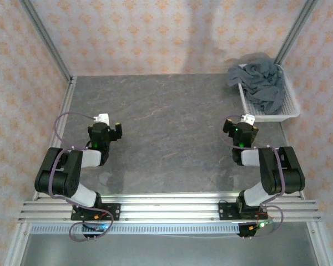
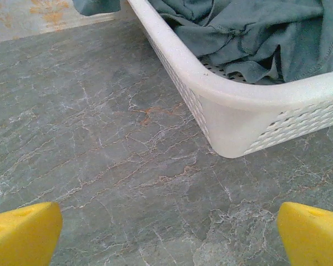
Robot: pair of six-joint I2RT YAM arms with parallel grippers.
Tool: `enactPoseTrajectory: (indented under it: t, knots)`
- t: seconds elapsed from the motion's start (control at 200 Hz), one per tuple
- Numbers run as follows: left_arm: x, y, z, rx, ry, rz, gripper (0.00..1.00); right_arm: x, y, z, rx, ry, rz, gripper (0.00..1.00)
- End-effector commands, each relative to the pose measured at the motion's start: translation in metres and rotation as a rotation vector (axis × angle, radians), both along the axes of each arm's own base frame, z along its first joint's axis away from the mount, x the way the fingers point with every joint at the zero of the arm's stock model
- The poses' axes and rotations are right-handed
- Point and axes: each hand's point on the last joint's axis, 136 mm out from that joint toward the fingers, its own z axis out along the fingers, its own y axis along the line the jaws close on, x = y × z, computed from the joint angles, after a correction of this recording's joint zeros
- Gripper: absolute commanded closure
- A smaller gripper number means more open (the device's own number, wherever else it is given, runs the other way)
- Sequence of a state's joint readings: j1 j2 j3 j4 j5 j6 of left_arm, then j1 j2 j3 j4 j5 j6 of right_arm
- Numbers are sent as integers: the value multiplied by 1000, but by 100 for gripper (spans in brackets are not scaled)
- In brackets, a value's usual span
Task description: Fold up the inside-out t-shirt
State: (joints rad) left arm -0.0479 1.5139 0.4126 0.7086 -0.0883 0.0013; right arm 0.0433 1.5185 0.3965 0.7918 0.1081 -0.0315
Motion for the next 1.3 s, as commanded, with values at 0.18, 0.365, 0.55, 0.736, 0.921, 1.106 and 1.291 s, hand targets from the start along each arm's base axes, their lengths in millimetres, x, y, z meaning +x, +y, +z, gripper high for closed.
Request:
enactPoseTrajectory:
  t: [0.18, 0.365, 0.55, 0.736, 0.921, 1.106, 1.291]
  knots:
    - [9, 1, 19, 9, -58, 0, 0, 4, -1, 5, -5, -13, -3, 1]
    - [9, 1, 19, 6, -59, 0, 0, 5, -1, 5, -3, -13, -2, 1]
    - [7, 1, 25, 15, -75, 7, 0, -2, -3, 31, -31, -35, -28, 1]
    - [-14, -28, 111, -10, -152, -37, 0, -25, -21, 135, 185, -89, -248, 4]
    - [-36, -78, 208, -274, -295, -192, 0, 44, -55, 160, 259, 55, -397, 0]
    - [-70, -133, 226, -389, -212, -419, 0, 123, -108, 121, 394, 153, -521, 0]
    - [-97, -135, 199, -424, -103, -426, 0, 167, -153, 77, 398, 250, -641, 0]
